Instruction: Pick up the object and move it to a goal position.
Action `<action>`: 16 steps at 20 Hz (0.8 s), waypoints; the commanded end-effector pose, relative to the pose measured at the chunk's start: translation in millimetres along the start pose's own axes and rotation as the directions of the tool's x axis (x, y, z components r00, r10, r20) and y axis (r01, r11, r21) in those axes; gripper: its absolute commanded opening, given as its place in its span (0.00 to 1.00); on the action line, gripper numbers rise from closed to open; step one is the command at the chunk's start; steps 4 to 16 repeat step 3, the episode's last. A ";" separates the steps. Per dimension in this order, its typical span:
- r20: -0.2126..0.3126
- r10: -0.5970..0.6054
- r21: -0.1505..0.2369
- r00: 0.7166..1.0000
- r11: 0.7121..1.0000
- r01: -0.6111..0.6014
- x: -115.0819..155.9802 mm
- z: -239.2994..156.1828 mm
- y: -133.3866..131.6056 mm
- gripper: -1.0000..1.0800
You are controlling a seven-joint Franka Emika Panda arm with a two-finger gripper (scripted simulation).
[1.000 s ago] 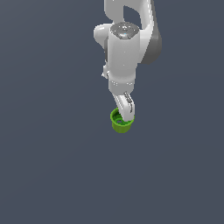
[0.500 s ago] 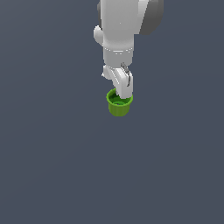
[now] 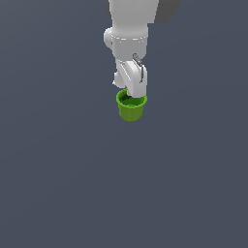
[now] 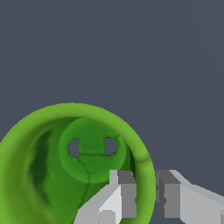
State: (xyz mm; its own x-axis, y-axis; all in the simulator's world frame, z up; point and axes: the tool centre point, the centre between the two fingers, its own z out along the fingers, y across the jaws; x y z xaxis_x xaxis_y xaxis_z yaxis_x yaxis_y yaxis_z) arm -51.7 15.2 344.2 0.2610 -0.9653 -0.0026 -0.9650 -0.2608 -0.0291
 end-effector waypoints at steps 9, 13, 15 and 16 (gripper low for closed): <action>0.000 -0.001 0.001 1.000 1.000 0.001 -0.3 0.7 -1.5 0.00; 0.000 -0.001 0.001 1.000 1.000 0.001 -0.3 0.7 -1.5 0.00; 0.000 -0.001 0.001 1.000 1.000 0.001 -0.3 0.7 -1.5 0.00; 0.000 -0.001 0.001 1.000 1.000 0.001 -0.3 0.7 -1.5 0.00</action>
